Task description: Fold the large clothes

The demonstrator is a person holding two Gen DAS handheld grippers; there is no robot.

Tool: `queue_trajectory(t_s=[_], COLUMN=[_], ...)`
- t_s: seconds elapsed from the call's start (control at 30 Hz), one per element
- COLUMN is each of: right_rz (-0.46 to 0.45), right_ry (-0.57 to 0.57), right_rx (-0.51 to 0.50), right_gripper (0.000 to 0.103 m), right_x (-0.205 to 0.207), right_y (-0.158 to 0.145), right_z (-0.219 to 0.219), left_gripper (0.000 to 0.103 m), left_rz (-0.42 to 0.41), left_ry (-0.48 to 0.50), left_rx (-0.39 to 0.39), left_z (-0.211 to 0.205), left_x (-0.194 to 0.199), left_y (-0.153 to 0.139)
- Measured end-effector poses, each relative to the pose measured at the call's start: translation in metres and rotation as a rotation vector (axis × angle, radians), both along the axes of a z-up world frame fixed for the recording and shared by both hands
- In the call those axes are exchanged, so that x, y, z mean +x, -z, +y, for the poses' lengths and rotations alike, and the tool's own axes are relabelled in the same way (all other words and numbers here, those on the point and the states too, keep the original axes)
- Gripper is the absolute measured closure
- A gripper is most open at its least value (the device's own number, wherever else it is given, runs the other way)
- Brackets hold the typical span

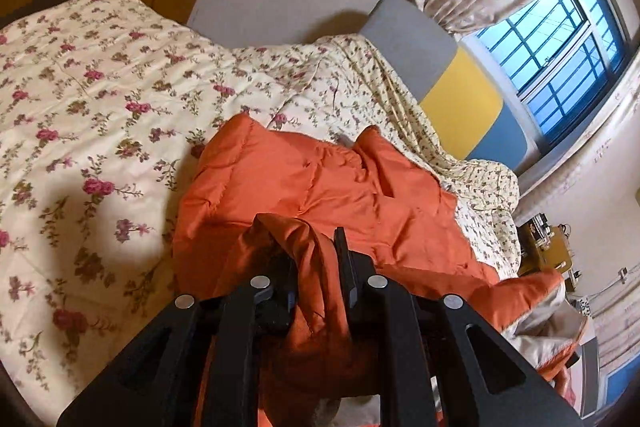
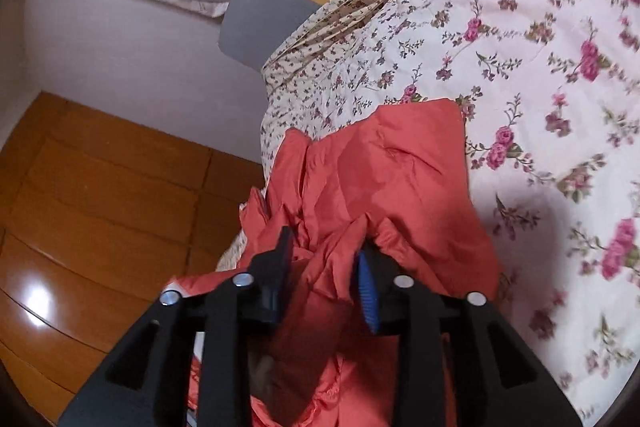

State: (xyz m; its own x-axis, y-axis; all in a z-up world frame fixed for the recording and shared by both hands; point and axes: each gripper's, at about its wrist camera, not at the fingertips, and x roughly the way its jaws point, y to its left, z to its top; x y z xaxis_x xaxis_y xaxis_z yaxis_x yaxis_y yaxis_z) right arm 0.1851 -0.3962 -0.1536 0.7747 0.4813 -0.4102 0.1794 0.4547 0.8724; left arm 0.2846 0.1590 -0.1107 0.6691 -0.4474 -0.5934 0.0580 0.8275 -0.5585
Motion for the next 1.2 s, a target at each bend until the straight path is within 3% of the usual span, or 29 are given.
queue_trajectory(t_s=[0.07,0.13,0.17,0.2,0.23,0.27,0.37,0.47,0.57,0.67,0.73,0.8,0.87,0.93,1.03,1.1,1.2], right_rz=[-0.002,-0.046,-0.080,-0.147,-0.197,-0.240,-0.282,-0.218,-0.137,-0.027,0.015,0.011,0.010,0.036,0.035,0.028,0.017], right_ry=[0.014,0.029,0.039,0.068,0.106,0.140,0.134,0.086,0.027,-0.046,-0.081,-0.101,-0.112,-0.097,-0.100,-0.110,-0.124], right_rx=[0.013,0.046,0.063,0.073,0.050,0.005,-0.102,-0.241,-0.302,-0.286,-0.261,-0.287,-0.327,-0.340,-0.285,-0.298,-0.311], right_gripper=[0.065,0.041,0.032,0.017,0.010,0.010,0.009,0.007,0.006,0.006,0.006,0.009,0.013,0.032,0.056,0.062,0.067], right_x=[0.004,0.003,0.000,-0.007,-0.016,-0.025,-0.043,-0.064,-0.075,-0.070,-0.062,-0.059,-0.061,-0.061,-0.065,-0.071,-0.078], right_y=[0.007,0.008,0.007,0.001,-0.005,-0.014,-0.029,-0.025,-0.004,0.030,0.045,0.048,0.046,0.049,0.051,0.049,0.039], right_z=[-0.001,-0.004,-0.006,-0.009,-0.013,-0.017,-0.022,-0.020,-0.008,0.008,0.013,0.025,0.035,0.039,0.039,0.040,0.042], left_gripper=[0.073,0.053,0.037,0.026,0.022,0.014,0.012,0.008,0.007,0.007,0.007,0.007,0.007,0.023,0.042,0.058,0.069], left_rz=[0.007,-0.004,-0.024,-0.054,-0.103,-0.143,-0.231,-0.246,-0.219,-0.146,-0.110,-0.107,-0.085,-0.052,-0.034,-0.036,-0.035], left_ry=[-0.010,-0.022,-0.037,-0.065,-0.109,-0.143,-0.178,-0.160,-0.091,-0.010,0.027,0.023,0.004,0.003,0.006,0.018,0.043], left_rx=[-0.024,-0.100,-0.145,-0.180,-0.200,-0.200,-0.171,-0.092,-0.011,0.038,0.111,0.183,0.166,0.094,0.107,0.111,0.112], left_z=[0.001,0.006,0.010,0.016,0.023,0.029,0.043,0.045,0.038,0.019,0.003,-0.008,-0.011,-0.010,-0.016,-0.019,-0.020], left_x=[0.004,0.005,0.003,-0.001,-0.008,-0.014,-0.035,-0.056,-0.079,-0.084,-0.080,-0.074,-0.068,-0.061,-0.062,-0.067,-0.075], left_y=[0.004,0.004,0.002,-0.002,-0.008,-0.014,-0.023,-0.014,0.016,0.044,0.055,0.058,0.058,0.062,0.062,0.059,0.055])
